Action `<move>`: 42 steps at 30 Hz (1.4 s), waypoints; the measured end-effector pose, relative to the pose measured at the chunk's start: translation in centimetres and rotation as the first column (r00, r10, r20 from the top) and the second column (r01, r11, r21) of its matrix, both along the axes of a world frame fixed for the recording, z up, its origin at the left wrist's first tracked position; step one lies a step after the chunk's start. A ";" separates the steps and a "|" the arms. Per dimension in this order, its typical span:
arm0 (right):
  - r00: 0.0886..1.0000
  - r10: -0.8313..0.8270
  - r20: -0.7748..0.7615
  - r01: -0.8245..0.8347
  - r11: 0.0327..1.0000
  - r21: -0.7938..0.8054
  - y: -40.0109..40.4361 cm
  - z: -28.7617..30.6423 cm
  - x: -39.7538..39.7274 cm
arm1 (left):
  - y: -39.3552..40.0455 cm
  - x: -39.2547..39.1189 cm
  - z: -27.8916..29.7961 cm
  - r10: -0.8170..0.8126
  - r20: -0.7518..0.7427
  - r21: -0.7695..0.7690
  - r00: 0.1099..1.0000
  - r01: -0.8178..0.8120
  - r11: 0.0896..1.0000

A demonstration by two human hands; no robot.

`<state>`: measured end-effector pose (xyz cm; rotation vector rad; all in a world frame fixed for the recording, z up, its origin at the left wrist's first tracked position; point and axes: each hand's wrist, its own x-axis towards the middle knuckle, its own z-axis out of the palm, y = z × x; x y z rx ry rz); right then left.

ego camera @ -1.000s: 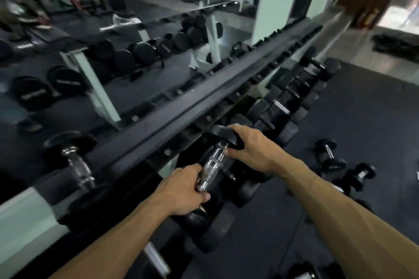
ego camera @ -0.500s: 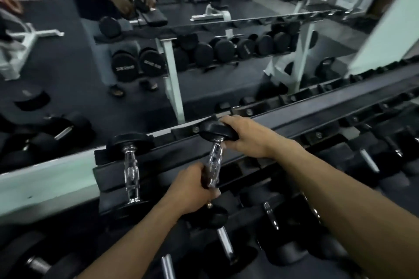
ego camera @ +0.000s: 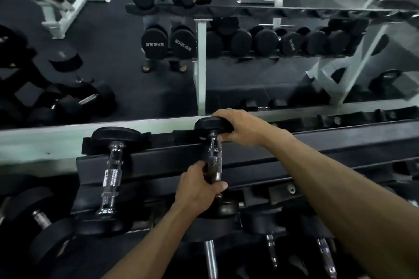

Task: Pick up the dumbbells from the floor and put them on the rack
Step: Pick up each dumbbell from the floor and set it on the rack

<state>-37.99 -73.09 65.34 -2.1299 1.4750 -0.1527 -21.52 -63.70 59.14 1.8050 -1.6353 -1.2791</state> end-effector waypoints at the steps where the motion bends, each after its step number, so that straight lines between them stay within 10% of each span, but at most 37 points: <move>1: 1.000 0.004 0.013 -0.004 1.000 0.009 -0.3 -0.5 0.0 | -0.1 -0.1 -0.3 0.010 0.004 0.008 1.000 -0.010 1.000; 27: 0.973 -0.227 -0.032 0.220 0.965 -0.145 5.0 3.3 0.9 | 1.5 3.3 4.5 -0.173 0.103 -0.168 0.979 0.189 0.967; 42: 0.723 -0.687 -0.072 0.670 0.723 -0.171 26.5 6.6 1.3 | 10.9 4.7 7.8 -0.699 0.267 -0.333 0.664 0.744 0.580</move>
